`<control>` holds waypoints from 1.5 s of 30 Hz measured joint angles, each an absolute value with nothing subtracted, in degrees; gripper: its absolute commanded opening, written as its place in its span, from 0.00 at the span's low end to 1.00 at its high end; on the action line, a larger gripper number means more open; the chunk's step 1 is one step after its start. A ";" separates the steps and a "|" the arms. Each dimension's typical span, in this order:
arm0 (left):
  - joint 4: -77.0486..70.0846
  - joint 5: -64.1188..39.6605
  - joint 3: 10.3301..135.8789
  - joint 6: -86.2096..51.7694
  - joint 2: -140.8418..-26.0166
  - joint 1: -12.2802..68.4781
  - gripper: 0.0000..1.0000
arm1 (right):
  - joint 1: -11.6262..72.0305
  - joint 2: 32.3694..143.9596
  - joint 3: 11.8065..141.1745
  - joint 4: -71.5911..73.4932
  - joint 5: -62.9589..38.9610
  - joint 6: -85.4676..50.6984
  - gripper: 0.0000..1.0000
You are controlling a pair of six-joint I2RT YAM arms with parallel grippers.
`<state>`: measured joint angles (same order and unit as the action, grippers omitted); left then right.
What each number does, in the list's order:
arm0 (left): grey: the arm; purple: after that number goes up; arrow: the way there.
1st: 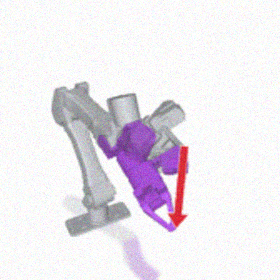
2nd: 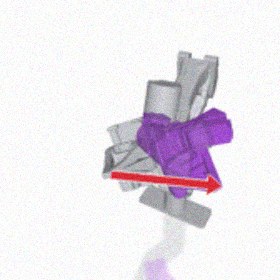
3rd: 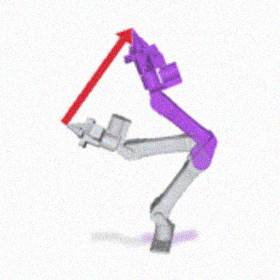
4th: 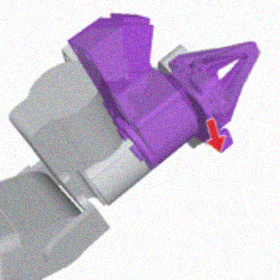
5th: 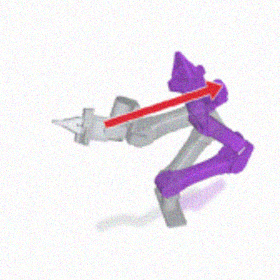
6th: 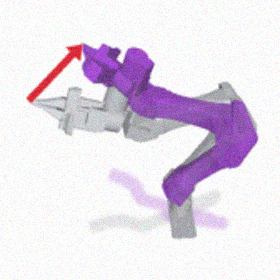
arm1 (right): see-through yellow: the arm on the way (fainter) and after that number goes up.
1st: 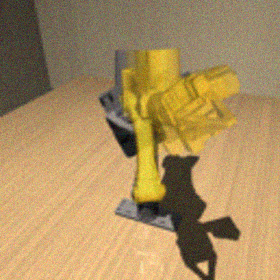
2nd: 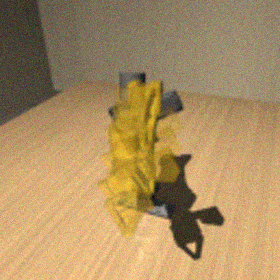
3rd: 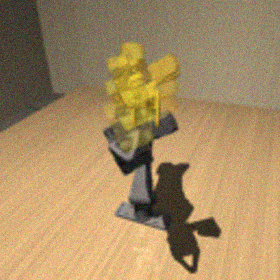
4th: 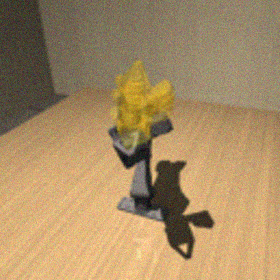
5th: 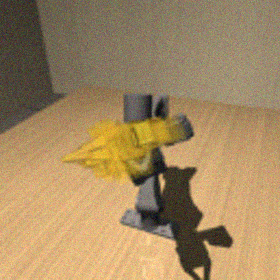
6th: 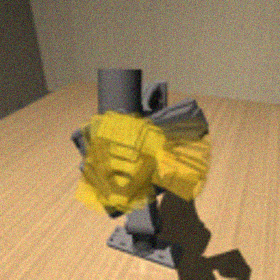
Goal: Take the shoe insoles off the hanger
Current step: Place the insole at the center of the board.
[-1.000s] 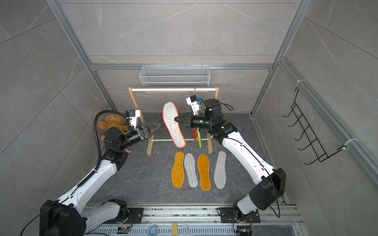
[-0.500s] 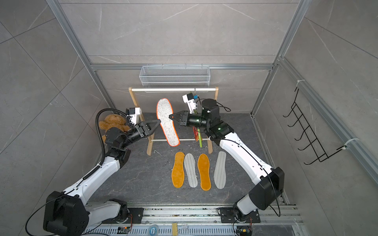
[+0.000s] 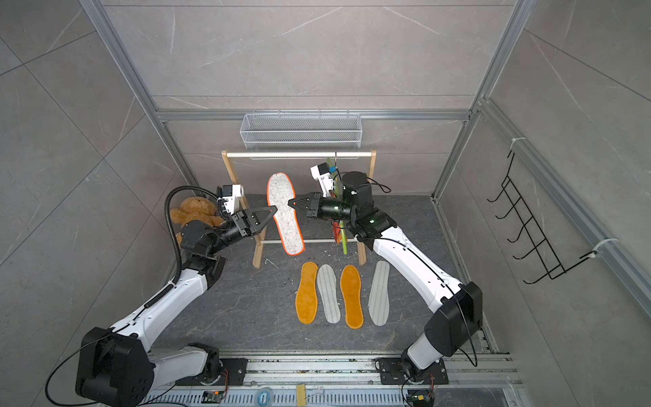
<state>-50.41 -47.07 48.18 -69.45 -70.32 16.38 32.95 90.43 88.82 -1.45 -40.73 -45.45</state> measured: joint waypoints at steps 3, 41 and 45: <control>-46.11 -47.22 49.25 -67.48 -70.32 16.36 0.00 | 32.93 90.43 88.95 -2.85 -39.83 -44.38 0.16; 7.75 -35.86 43.53 -38.06 -84.47 20.27 0.00 | 24.05 75.83 87.31 -34.13 -21.93 -24.84 0.83; 7.64 -33.95 43.05 -37.28 -84.47 20.25 0.00 | 22.48 75.50 84.73 -34.09 -22.26 -25.30 0.83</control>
<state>7.64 -33.95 43.05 -37.28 -84.47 20.25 22.48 75.50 84.73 -34.09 -22.26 -25.30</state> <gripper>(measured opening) 0.063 0.834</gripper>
